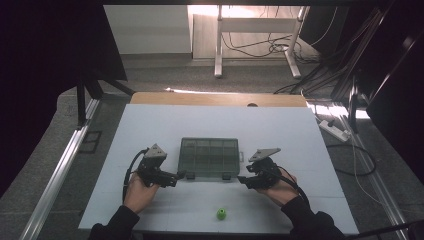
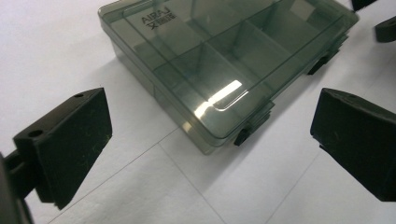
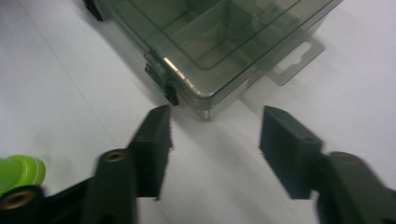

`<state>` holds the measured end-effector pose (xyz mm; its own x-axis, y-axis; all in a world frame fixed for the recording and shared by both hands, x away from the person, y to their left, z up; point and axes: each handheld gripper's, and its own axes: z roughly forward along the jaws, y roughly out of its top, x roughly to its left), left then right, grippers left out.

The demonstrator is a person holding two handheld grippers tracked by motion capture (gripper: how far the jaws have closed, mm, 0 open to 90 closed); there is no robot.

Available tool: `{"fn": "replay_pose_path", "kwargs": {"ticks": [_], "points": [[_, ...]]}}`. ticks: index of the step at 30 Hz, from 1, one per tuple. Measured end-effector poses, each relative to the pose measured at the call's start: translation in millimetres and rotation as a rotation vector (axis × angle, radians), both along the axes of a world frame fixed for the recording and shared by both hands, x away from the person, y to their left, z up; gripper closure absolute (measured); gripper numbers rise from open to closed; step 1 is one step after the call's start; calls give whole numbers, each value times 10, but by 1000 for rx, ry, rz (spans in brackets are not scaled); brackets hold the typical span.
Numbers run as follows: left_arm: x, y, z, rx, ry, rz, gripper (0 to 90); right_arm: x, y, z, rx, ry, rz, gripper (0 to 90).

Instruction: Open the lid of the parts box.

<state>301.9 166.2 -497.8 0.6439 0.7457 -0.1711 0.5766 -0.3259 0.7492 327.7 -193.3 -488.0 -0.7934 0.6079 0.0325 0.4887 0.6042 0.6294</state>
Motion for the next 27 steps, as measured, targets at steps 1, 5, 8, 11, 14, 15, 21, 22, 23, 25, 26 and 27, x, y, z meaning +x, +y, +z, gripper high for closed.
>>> {"fn": "replay_pose_path", "kwargs": {"ticks": [1,5,8,11,14,15,21,22,23,25,26,27], "points": [[-4,-4,5,2,-4,0,1,0,8,-25,1,15,18,575],[-9,-14,10,18,-13,-9,4,10,14,-54,-6,41,22,678],[3,-13,-16,31,-3,-8,4,30,-6,-85,-20,71,25,807],[13,-10,-26,38,2,-6,3,55,-27,-110,-18,94,25,893],[20,-5,-35,39,10,-3,0,78,-17,-150,-10,113,11,893],[23,-4,-36,40,9,-5,0,87,-11,-167,-7,121,2,894],[26,2,-36,28,8,-6,0,96,45,-232,-42,97,8,893],[27,0,-37,33,6,-8,0,99,57,-241,-48,91,10,894],[27,0,-38,37,4,-11,0,100,64,-245,-48,88,11,894],[24,-7,-42,47,3,-13,0,102,72,-246,-46,87,12,894],[24,-9,-43,54,3,-17,0,102,74,-247,-43,88,10,894],[25,-15,-47,64,1,-23,0,103,73,-248,-41,89,7,894]]}}
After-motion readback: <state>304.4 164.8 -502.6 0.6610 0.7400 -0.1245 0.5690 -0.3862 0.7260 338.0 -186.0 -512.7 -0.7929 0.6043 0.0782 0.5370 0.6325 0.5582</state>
